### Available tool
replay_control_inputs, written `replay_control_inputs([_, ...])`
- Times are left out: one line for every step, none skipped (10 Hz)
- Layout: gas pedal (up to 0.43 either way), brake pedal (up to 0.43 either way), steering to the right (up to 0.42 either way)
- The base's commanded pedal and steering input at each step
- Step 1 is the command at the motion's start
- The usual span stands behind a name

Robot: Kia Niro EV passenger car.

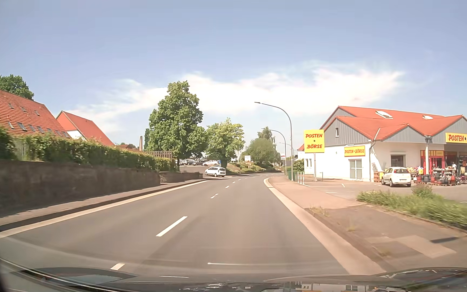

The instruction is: Follow the waypoints while adhering to traffic rules and regulations

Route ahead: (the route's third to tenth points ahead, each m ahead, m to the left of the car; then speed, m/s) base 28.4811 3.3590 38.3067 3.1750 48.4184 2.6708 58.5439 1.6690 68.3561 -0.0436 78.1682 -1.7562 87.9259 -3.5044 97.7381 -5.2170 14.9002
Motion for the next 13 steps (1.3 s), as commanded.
replay_control_inputs([0.157,0.000,0.000])
replay_control_inputs([0.157,0.000,0.000])
replay_control_inputs([0.157,0.000,0.000])
replay_control_inputs([0.150,0.000,-0.001])
replay_control_inputs([0.138,0.000,-0.001])
replay_control_inputs([0.138,0.000,-0.001])
replay_control_inputs([0.138,0.000,-0.001])
replay_control_inputs([0.138,0.000,-0.001])
replay_control_inputs([0.138,0.000,-0.001])
replay_control_inputs([0.138,0.000,-0.001])
replay_control_inputs([0.138,0.000,-0.001])
replay_control_inputs([0.138,0.000,-0.001])
replay_control_inputs([0.138,0.000,0.000])
